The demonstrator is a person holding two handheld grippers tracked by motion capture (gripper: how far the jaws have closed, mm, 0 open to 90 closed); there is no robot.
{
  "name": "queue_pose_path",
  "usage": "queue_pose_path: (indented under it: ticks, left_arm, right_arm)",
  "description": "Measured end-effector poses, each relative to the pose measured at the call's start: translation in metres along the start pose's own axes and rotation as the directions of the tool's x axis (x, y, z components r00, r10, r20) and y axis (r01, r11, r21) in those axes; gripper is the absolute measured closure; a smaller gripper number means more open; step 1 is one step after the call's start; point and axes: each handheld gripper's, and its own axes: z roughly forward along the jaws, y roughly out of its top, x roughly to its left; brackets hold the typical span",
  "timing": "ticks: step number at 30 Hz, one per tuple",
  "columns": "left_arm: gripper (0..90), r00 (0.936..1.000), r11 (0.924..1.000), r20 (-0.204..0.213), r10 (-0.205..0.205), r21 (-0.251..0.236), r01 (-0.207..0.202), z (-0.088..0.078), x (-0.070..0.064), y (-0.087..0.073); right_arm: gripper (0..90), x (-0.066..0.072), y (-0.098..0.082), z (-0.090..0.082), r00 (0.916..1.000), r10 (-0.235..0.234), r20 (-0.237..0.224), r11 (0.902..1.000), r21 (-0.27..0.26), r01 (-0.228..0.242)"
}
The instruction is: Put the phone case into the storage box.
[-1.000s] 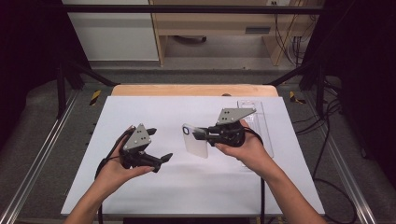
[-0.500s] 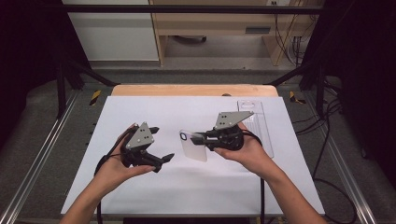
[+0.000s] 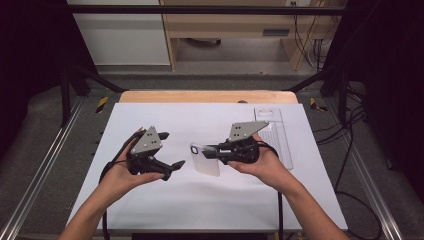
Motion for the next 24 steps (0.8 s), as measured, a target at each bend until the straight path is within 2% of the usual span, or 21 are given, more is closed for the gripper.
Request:
queue_pose_path:
  ticks: [6,12,14,18,22,24]
  left_arm:
    - [5.3,0.9988,0.9988,0.031,0.037,0.029,-0.038,-0.003,-0.002,0.004]
    - [6.6,0.9973,0.9975,0.048,0.055,0.041,-0.057,-0.003,-0.007,0.004]
    - [10.3,0.9961,0.9968,0.06,0.065,0.041,-0.068,-0.003,-0.009,0.004]
    - [15.7,0.9912,0.9934,0.085,0.101,0.045,-0.105,0.0,-0.011,0.008]
    - [19.2,0.9879,0.9909,0.102,0.117,0.054,-0.123,0.004,-0.009,0.012]
    - [24.6,0.9844,0.9884,0.116,0.133,0.059,-0.14,0.005,-0.008,0.015]
  right_arm:
    - [80.7,-0.002,-0.003,0.002,0.9999,-0.004,-0.016,1.0,0.002,0.004]
    - [80.7,0.0,-0.002,0.001,0.9998,-0.012,-0.018,0.9998,0.017,0.012]
    - [80.7,-0.001,-0.002,0.0,0.9998,-0.01,-0.015,0.9999,0.012,0.01]
    - [80.7,0.0,-0.001,0.002,0.9995,-0.012,-0.029,0.9999,0.009,0.012]
    - [80.8,0.001,-0.001,0.006,0.9991,-0.017,-0.04,0.9998,0.014,0.017]
    - [80.8,0.002,-0.001,0.007,0.9987,-0.02,-0.047,0.9996,0.02,0.021]
